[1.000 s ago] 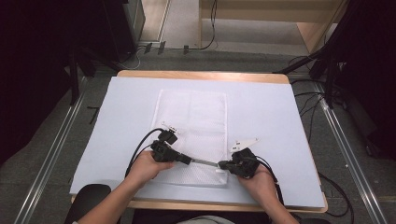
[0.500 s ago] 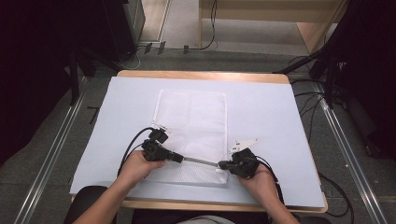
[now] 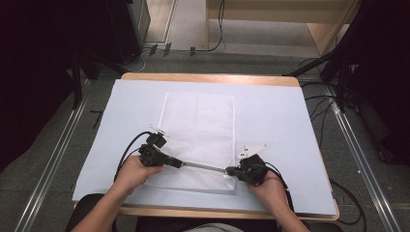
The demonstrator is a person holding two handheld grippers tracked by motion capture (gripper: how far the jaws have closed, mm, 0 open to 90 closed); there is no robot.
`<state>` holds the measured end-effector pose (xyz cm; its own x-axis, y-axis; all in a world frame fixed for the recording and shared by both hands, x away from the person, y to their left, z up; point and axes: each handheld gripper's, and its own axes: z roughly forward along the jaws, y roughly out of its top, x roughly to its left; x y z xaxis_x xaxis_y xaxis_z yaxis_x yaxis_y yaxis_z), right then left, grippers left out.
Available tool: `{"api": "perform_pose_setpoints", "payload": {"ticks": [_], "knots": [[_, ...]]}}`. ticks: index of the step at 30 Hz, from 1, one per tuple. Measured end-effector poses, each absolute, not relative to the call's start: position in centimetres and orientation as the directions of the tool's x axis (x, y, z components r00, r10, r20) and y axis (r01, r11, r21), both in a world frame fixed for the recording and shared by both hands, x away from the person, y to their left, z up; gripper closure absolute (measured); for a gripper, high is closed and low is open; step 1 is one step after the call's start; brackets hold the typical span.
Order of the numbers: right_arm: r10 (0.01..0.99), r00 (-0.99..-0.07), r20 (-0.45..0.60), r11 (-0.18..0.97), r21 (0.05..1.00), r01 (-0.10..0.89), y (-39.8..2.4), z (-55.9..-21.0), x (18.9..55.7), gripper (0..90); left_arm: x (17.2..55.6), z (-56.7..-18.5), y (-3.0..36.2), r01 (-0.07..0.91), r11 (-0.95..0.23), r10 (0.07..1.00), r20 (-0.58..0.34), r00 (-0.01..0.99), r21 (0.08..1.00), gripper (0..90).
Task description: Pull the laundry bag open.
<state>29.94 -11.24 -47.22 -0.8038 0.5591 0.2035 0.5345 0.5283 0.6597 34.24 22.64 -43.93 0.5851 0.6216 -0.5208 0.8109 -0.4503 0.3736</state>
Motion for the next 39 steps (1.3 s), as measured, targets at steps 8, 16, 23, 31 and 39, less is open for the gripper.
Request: {"api": "perform_pose_setpoints", "payload": {"ticks": [8,16,23,31,39], "knots": [[0.555,-0.805,0.207,0.530,0.658,0.535,-11.2,-47.2,30.0,90.0,34.1,-43.6,23.7,0.814,-0.444,0.628,-0.519,0.580,0.374,88.1],[0.549,-0.807,0.217,0.530,0.656,0.537,-11.3,-47.2,30.2,90.0,34.0,-43.6,24.5,0.828,-0.418,0.648,-0.516,0.561,0.374,88.1],[0.538,-0.815,0.214,0.544,0.651,0.530,-11.2,-47.1,30.4,90.0,33.8,-43.4,25.8,0.844,-0.382,0.684,-0.498,0.532,0.377,88.1],[0.535,-0.818,0.211,0.548,0.650,0.527,-11.2,-47.1,30.4,90.0,33.7,-43.4,26.8,0.849,-0.377,0.695,-0.492,0.524,0.371,88.0],[0.528,-0.824,0.205,0.555,0.651,0.518,-11.1,-47.1,30.4,90.0,33.7,-43.3,27.8,0.850,-0.385,0.704,-0.481,0.522,0.360,88.0]]}}
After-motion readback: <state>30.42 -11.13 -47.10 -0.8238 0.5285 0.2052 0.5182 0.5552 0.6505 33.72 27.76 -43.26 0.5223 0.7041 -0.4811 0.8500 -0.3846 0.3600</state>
